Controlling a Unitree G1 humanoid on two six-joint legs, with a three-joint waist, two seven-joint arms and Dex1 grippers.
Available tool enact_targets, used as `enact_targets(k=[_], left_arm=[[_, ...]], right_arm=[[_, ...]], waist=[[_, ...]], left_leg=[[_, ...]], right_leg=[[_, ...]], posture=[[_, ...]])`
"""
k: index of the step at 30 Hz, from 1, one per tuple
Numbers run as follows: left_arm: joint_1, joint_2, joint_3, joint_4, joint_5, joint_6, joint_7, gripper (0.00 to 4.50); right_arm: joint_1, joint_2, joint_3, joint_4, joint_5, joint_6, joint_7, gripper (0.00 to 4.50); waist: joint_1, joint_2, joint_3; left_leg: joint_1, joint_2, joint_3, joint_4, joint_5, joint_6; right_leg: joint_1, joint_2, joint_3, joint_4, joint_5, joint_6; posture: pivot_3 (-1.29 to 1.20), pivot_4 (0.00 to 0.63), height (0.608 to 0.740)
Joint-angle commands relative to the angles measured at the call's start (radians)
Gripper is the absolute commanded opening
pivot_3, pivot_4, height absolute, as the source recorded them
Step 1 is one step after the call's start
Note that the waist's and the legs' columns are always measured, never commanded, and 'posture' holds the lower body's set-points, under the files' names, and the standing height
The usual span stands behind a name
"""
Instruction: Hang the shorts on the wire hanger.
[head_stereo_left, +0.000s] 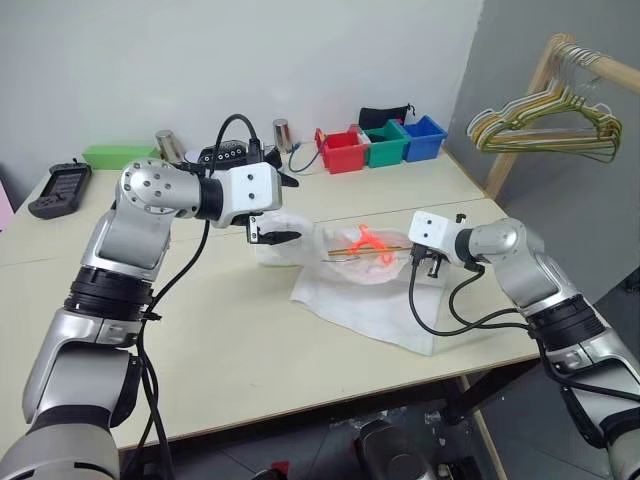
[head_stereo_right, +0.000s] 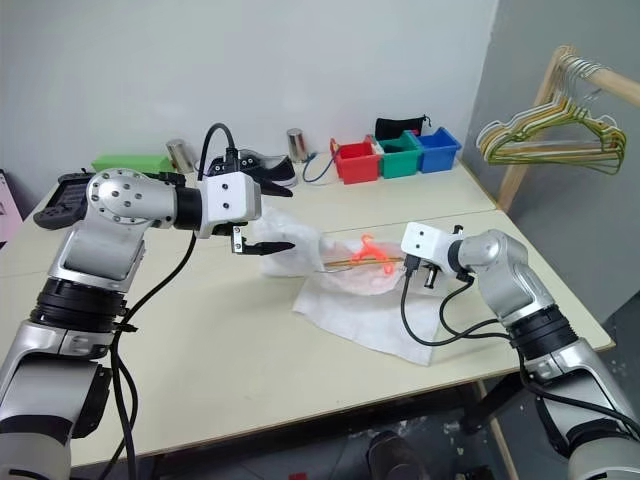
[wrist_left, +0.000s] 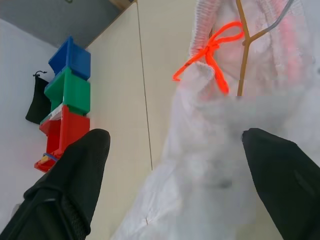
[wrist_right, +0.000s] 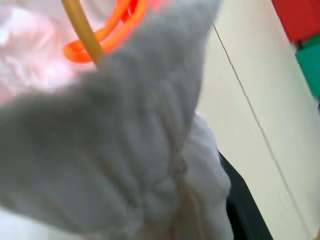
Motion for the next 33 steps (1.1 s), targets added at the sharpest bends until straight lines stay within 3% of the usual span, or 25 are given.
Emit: enact_targets(k=[1,12,32,33], left_arm=[[-0.034,0.027,0.039,0.019,0.008,-0.024,0.025,4.46],[-0.029,0.012,0.031,0.01,0.01,-0.025,0.04,4.5],[0.118,0.05,0.049,-0.07,0.006,0.023,0.072,4.5],[0.125,0.051,0.05,-0.075,0.005,0.024,0.075,4.5]], right_arm=[[0.008,-0.013,-0.043,-0.063,0.007,0.032,-0.013,0.25],[0.007,-0.021,-0.033,-0.073,0.0,0.019,-0.015,0.12],[0.006,0.009,-0.049,-0.067,0.044,0.069,-0.013,0.08],[0.006,0.01,-0.052,-0.069,0.049,0.075,-0.012,0.42]], waist=[[-0.002,0.0,0.0],[-0.004,0.0,0.0],[0.0,0.0,0.0],[0.0,0.0,0.0]], left_leg=[[0.0,0.0,0.0,0.0,0.0,0.0],[0.0,0.0,0.0,0.0,0.0,0.0],[0.0,0.0,0.0,0.0,0.0,0.0],[0.0,0.0,0.0,0.0,0.0,0.0]], right_leg=[[0.0,0.0,0.0,0.0,0.0,0.0],[0.0,0.0,0.0,0.0,0.0,0.0],[0.0,0.0,0.0,0.0,0.0,0.0],[0.0,0.0,0.0,0.0,0.0,0.0]], posture=[[-0.32,0.011,0.74],[-0.31,0.014,0.74],[-0.29,0.027,0.74],[-0.29,0.028,0.74]])
